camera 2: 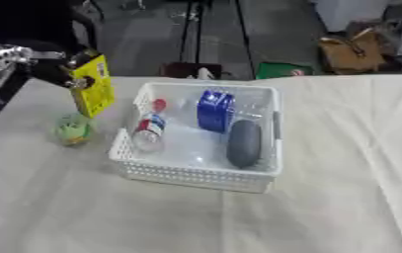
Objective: Pick up objects on the table and place them in the box.
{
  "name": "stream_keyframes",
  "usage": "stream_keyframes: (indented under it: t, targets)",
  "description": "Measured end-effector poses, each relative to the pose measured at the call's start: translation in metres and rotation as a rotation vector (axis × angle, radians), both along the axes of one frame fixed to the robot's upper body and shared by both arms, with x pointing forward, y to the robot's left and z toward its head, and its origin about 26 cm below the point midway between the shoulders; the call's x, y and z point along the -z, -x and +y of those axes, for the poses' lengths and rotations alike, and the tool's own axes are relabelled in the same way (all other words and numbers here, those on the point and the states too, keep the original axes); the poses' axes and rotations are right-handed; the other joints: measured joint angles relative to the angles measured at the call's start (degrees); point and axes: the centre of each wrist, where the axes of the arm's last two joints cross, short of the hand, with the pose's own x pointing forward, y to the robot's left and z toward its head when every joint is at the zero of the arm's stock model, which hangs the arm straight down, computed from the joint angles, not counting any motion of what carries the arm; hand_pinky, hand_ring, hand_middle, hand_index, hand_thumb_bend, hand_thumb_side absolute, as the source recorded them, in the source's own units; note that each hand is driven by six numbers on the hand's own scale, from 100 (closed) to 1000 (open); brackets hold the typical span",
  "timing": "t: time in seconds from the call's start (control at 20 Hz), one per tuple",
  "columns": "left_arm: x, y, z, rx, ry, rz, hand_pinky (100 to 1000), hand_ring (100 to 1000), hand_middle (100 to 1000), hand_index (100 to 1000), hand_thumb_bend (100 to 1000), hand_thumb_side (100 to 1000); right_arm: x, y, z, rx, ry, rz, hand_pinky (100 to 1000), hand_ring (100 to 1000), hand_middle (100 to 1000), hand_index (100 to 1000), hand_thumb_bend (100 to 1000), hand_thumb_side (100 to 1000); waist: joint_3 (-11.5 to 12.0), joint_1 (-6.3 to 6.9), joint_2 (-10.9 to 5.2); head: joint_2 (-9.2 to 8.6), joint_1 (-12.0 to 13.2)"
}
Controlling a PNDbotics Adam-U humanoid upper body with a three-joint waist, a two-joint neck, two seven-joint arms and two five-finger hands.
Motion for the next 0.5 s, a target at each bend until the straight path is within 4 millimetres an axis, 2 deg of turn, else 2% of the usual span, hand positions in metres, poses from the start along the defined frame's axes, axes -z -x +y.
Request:
stream_keyframes:
  t: [0.1,0.2,0.5]
  targets:
    - [-0.009,0.002,-0.004,0.02,0.028,-0.029,845,788,722,557,100,739,0.0,0.0,0.0,0.0,0.0,0.001,793,765,627,840,100,1000,0.0,0.06,-0.03,0.02,0.0]
    - [-0.02,0.006,-0.008,0.037,0.08,-0.077,842,783,716,548,100,731,0.001,0.0,0.0,0.001,0.0,0.003,793,765,627,840,100,1000,0.0,0.09,-0.21,0.03,-0.02]
    - [-0.037,0.015,-0.02,0.06,0.216,-0.187,840,748,671,491,100,702,0.001,0.0,0.0,-0.001,-0.001,0.003,793,765,626,839,100,1000,0.02,0.1,-0.42,0.04,-1.22]
